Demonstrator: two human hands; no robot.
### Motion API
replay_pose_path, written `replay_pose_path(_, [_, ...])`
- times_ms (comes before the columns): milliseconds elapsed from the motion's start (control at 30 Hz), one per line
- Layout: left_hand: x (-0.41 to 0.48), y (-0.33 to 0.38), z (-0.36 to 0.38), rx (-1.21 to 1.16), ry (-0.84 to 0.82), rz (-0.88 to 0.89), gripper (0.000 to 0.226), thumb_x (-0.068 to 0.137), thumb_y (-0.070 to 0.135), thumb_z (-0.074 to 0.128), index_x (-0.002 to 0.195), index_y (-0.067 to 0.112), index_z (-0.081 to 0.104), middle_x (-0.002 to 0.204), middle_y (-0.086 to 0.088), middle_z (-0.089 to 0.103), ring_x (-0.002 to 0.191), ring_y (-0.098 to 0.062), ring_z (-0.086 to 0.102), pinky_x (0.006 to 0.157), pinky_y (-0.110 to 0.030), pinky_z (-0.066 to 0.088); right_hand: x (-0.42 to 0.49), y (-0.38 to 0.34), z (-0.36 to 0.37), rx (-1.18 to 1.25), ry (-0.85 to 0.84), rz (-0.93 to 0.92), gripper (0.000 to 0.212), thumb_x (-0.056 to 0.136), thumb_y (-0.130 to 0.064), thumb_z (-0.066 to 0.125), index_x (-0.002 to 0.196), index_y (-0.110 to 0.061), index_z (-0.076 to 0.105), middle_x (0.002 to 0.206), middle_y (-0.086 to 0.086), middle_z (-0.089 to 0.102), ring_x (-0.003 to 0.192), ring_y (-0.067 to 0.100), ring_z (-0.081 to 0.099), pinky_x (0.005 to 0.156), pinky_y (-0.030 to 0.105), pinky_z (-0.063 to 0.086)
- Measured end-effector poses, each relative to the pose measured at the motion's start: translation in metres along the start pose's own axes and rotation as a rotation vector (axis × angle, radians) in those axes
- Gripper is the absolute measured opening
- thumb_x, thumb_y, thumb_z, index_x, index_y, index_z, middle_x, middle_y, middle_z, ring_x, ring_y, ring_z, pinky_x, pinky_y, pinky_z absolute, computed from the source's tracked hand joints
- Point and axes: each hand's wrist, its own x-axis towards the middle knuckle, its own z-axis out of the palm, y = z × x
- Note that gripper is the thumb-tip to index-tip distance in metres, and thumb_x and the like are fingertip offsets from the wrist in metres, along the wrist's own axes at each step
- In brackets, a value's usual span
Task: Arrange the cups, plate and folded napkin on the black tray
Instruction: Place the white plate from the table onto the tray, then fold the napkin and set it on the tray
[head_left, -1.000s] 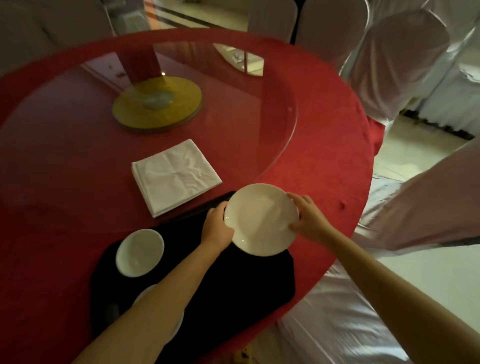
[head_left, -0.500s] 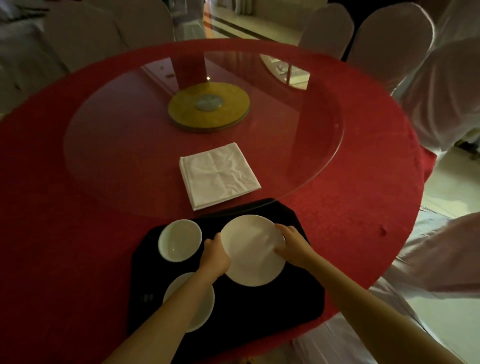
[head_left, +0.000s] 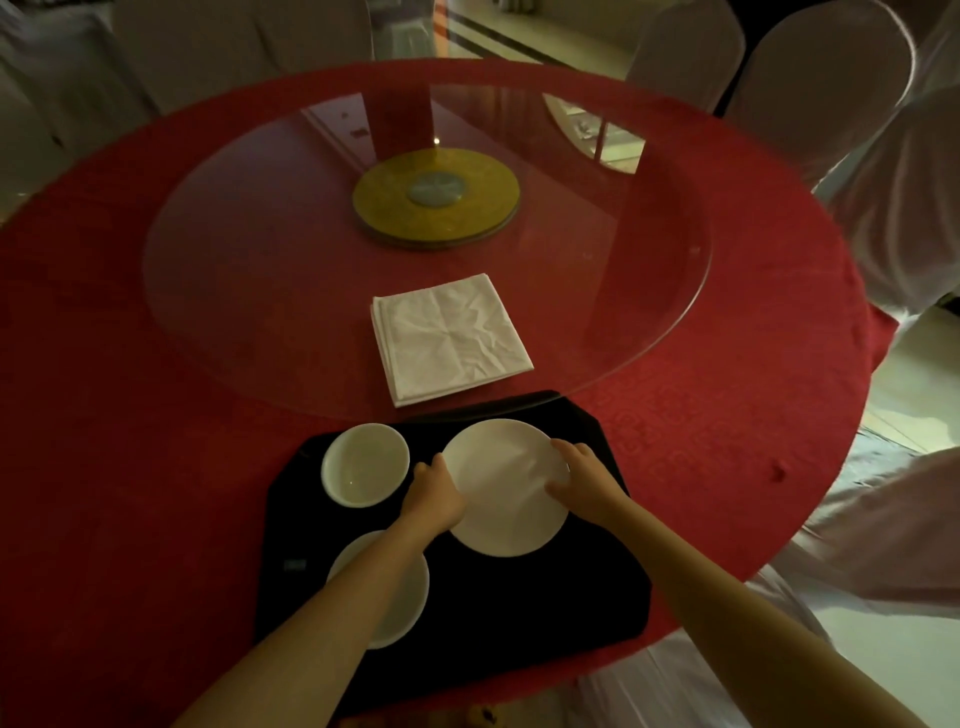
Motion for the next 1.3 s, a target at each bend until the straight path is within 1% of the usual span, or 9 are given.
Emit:
replay_pose_path(267, [0.002,0.009,0.001,0.040,-0.005,-0.002,0.063,0.085,0.019,0.054,0.140,0.009,0.026,0.139,-0.017,0.033,0.117,-0.035,0.050,0.096,-0.043,0.047,0.001,-0.005,-0.005,-0.029,-0.002,0.026,0.062,0.086,-0.014,0.052,0.142,-0.011,0.025,0.142,0.012,0.028,0.115,0.030,0.049,0.092,0.037,0.047])
replay_pose_path(367, [0.002,0.011,0.001,0.118,-0.003,-0.004,0.062,0.087,0.022,0.050,0.141,0.008,0.024,0.140,-0.018,0.035,0.119,-0.035,0.049,0.098,-0.043,0.046,0.000,-0.008,-0.005,-0.093,-0.015,0.042,0.056,0.087,-0.015,0.050,0.139,-0.008,0.029,0.141,0.012,0.028,0.115,0.031,0.049,0.097,0.041,0.047])
replay_pose_path(467, [0.000,0.014,-0.002,0.153,-0.008,0.004,0.061,0.088,0.022,0.049,0.142,0.007,0.023,0.139,-0.019,0.038,0.121,-0.035,0.048,0.099,-0.042,0.045,0.000,-0.012,-0.006,-0.176,-0.021,0.069,0.052,0.088,-0.017,0.049,0.136,-0.006,0.032,0.139,0.014,0.031,0.115,0.034,0.048,0.097,0.044,0.046])
replay_pose_path(633, [-0.007,0.020,-0.008,0.188,0.026,0.068,0.049,0.089,0.023,0.047,0.133,0.005,0.036,0.134,-0.019,0.043,0.116,-0.035,0.050,0.094,-0.040,0.046,0.003,-0.027,-0.013,-0.275,0.021,0.085,0.043,0.089,-0.019,0.049,0.129,-0.006,0.040,0.134,0.015,0.037,0.116,0.035,0.046,0.093,0.044,0.044])
replay_pose_path(800, [-0.013,0.033,-0.031,0.088,0.131,0.239,0.049,0.087,0.029,0.051,0.132,0.010,0.044,0.133,-0.015,0.050,0.121,-0.031,0.049,0.096,-0.038,0.044,0.013,-0.044,-0.027,-0.307,0.156,-0.013,0.037,0.087,-0.014,0.047,0.124,-0.007,0.046,0.132,0.014,0.042,0.118,0.034,0.045,0.093,0.043,0.044])
replay_pose_path(967, [0.002,0.030,-0.067,0.023,0.297,0.341,0.048,0.086,0.022,0.055,0.131,0.010,0.047,0.132,-0.015,0.055,0.121,-0.030,0.050,0.099,-0.038,0.044,0.032,-0.068,-0.037,-0.338,0.246,-0.160,0.029,0.087,-0.013,0.047,0.115,-0.003,0.051,0.122,0.014,0.051,0.111,0.034,0.048,0.083,0.043,0.047])
replay_pose_path(1067, [0.025,0.024,-0.088,0.066,0.306,0.355,0.050,0.085,0.017,0.056,0.133,0.011,0.044,0.135,-0.013,0.051,0.125,-0.028,0.045,0.100,-0.038,0.041,0.049,-0.077,-0.039,-0.396,0.247,-0.237,0.026,0.089,-0.013,0.045,0.113,-0.005,0.055,0.121,0.012,0.056,0.110,0.033,0.048,0.083,0.042,0.046])
replay_pose_path(1167, [0.051,0.015,-0.101,0.155,0.272,0.348,0.046,0.085,0.011,0.054,0.131,0.013,0.046,0.137,-0.009,0.047,0.128,-0.026,0.040,0.101,-0.038,0.040,0.067,-0.082,-0.039,-0.506,0.201,-0.280,0.032,0.092,-0.017,0.043,0.121,-0.011,0.056,0.129,0.005,0.056,0.115,0.029,0.047,0.090,0.040,0.046])
replay_pose_path(1300, [0.080,0.003,-0.107,0.333,0.228,0.357,0.037,0.088,0.009,0.051,0.125,0.014,0.050,0.133,-0.007,0.048,0.126,-0.025,0.039,0.099,-0.038,0.040,0.086,-0.083,-0.036,-0.522,0.255,-0.278,0.034,0.089,-0.014,0.045,0.121,-0.017,0.057,0.126,0.001,0.060,0.112,0.027,0.048,0.086,0.038,0.045])
